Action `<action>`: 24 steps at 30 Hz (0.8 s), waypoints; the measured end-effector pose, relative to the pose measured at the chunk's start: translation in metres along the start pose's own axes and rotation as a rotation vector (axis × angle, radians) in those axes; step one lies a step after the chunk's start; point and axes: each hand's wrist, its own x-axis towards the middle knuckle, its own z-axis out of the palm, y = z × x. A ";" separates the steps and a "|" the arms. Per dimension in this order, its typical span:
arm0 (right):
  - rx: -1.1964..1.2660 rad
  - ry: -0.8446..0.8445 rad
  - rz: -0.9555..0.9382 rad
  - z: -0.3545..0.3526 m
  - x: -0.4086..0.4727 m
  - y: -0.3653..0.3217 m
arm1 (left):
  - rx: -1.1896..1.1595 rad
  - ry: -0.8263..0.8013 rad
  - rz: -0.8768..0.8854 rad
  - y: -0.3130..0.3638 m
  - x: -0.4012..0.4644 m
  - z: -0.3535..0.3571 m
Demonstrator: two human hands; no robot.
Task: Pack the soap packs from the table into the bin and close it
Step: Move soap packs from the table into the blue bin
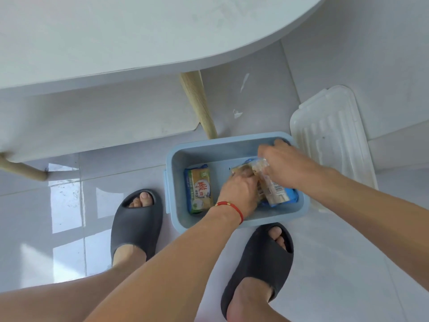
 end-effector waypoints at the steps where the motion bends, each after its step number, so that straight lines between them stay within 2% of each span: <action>1: -0.058 -0.005 0.017 0.002 -0.001 -0.006 | 0.032 -0.087 0.060 -0.002 0.005 0.003; 4: -0.147 0.000 0.048 0.009 0.003 -0.017 | 0.230 -0.285 0.105 -0.013 0.012 0.003; 9: -0.071 0.008 0.086 0.022 0.018 -0.014 | 0.263 -0.257 0.001 -0.029 0.000 -0.012; 14: 0.159 -0.046 0.035 0.045 0.026 0.000 | 0.195 -0.374 -0.110 -0.046 0.001 -0.034; 17: 0.171 -0.099 0.038 0.060 0.026 -0.007 | 0.095 -0.242 -0.096 -0.053 0.002 -0.038; 20: 0.208 -0.128 0.055 0.075 0.023 -0.017 | 0.106 -0.078 -0.107 -0.067 -0.009 -0.030; 24: 0.290 -0.169 0.055 0.080 0.028 -0.019 | 0.175 -0.156 -0.150 -0.076 -0.019 -0.019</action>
